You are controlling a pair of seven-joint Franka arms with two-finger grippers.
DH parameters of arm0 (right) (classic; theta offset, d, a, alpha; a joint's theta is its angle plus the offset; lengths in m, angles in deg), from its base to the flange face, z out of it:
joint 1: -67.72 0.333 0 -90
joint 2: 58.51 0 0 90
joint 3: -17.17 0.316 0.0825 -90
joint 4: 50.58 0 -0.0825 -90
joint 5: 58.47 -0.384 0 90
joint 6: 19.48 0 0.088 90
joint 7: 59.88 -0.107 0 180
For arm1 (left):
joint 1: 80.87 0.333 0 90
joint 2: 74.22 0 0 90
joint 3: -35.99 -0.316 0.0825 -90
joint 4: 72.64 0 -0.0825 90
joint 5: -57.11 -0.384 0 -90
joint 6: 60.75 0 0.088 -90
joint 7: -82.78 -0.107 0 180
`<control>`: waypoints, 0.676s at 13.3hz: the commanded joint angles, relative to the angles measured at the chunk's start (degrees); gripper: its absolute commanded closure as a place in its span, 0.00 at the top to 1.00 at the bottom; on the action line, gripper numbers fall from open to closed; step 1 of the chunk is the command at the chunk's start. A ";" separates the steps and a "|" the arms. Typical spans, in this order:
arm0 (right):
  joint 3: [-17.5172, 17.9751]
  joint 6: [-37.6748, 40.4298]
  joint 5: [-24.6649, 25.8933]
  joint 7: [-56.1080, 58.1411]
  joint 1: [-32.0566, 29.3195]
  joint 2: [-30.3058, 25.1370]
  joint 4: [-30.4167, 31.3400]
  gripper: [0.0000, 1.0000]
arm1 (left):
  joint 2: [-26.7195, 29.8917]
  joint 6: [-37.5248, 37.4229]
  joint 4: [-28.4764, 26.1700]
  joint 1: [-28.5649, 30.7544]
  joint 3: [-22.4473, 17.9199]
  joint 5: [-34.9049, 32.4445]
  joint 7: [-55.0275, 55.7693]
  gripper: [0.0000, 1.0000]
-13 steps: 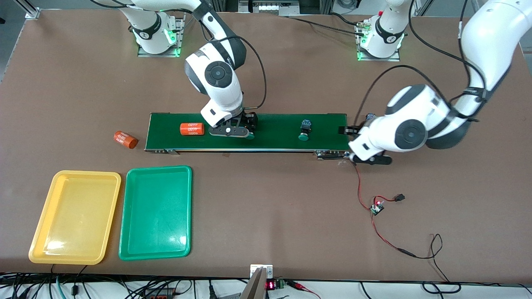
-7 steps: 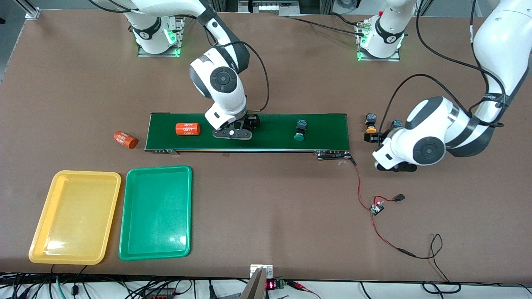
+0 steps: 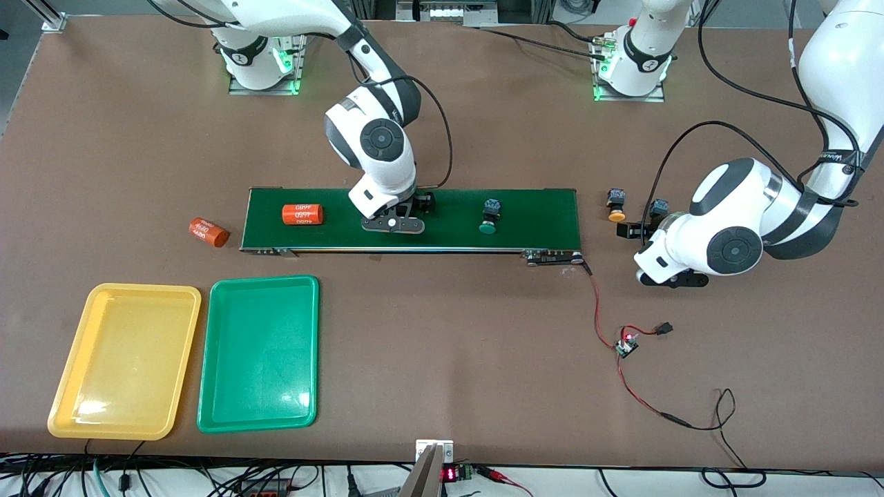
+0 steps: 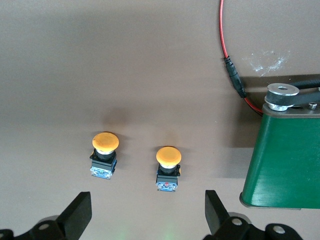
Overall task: Sort buttons by color to trays
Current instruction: 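Grasp the belt's green button with the right gripper while the left gripper withdraws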
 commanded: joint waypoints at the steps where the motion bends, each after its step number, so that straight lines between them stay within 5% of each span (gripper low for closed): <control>1: -0.72 0.65 1.39 1.58 0.63 0.39 -0.80 0.50 | 6.08 1.86 -0.54 -5.84 -8.32 0.34 -8.23 1.00; 4: -0.72 1.09 1.21 1.50 0.55 -0.22 -0.80 0.01 | 9.86 7.73 -1.41 -13.34 -21.42 9.28 -13.52 1.00; 7: -3.53 5.11 0.69 2.64 -0.07 -5.04 -1.24 0.00 | 18.20 15.72 -10.61 -22.63 -34.59 18.77 -22.15 1.00; 9: -4.33 8.73 0.33 4.74 -3.56 -9.52 -1.41 0.00 | 22.26 24.59 -19.49 -26.09 -39.02 23.62 -22.59 1.00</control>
